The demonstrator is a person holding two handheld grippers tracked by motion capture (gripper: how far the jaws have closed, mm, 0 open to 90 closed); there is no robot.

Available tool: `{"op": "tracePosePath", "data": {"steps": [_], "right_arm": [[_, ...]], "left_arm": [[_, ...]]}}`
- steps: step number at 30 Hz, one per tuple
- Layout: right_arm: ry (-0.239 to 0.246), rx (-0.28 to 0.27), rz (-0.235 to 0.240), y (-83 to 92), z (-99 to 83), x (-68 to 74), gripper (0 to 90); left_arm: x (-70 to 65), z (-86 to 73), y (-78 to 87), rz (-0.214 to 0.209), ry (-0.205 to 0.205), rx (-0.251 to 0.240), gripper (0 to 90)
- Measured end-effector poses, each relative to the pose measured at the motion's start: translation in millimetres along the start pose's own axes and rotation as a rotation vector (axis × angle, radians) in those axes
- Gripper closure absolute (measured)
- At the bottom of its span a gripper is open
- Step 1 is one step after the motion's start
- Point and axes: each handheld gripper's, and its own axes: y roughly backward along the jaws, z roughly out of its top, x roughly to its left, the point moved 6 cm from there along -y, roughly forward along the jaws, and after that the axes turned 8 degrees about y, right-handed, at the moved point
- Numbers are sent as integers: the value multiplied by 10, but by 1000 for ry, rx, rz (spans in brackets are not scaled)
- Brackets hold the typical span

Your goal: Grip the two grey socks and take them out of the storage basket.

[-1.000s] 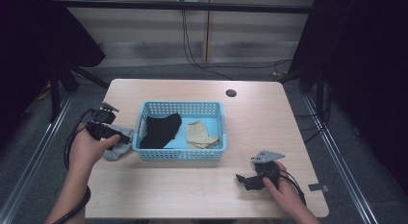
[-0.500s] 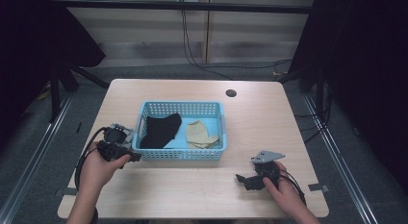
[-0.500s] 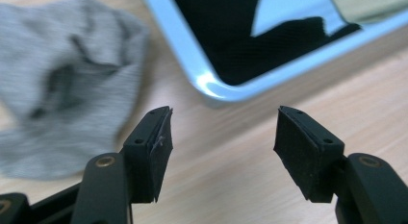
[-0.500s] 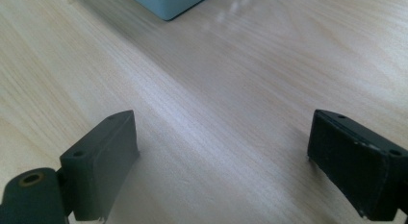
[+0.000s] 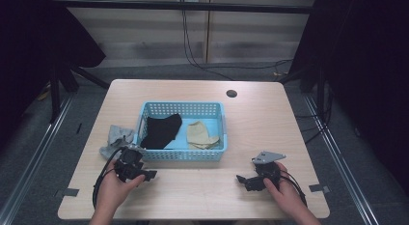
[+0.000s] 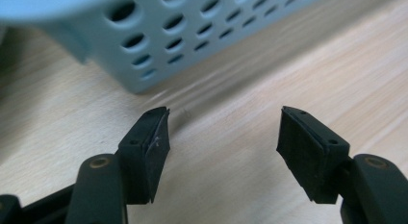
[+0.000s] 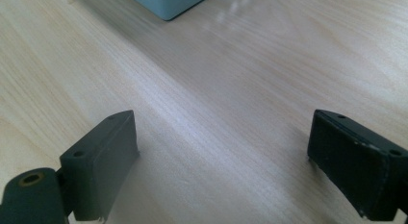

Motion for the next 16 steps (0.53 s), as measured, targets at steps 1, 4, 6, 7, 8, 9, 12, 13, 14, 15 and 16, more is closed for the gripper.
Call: {"op": "tracePosePath", "data": {"steps": [1,4,6,7,8,9,12,13,14,15,16], "right_arm": [[0,0,0,0,0,0,96],[0,0,0,0,0,0,95],[2,-2,0,-1,1,-2,96],[0,0,0,0,0,0,96],[3,-2,0,-1,1,-2,96],[3,-2,0,-1,1,-2,96],[0,0,0,0,0,0,96],[1,0,0,0,0,0,96],[1,0,0,0,0,0,96],[0,0,0,0,0,0,96],[0,0,0,0,0,0,96]], "left_arm": [[0,0,0,0,0,0,349],[-23,-27,-45,0,-22,-39,333],[-36,-34,-61,-5,-21,-51,318],[-52,-43,-88,1,-56,-79,308],[-64,-46,-99,-1,-66,-94,307],[-64,-46,-99,-1,-66,-94,298],[-103,-56,-145,-9,-115,-136,248],[-103,-56,-145,-9,-115,-136,241],[-111,-57,-159,1,-141,-144,241],[-130,-60,-172,0,-154,-148,225],[-133,-54,-181,1,-160,-158,208]]}}
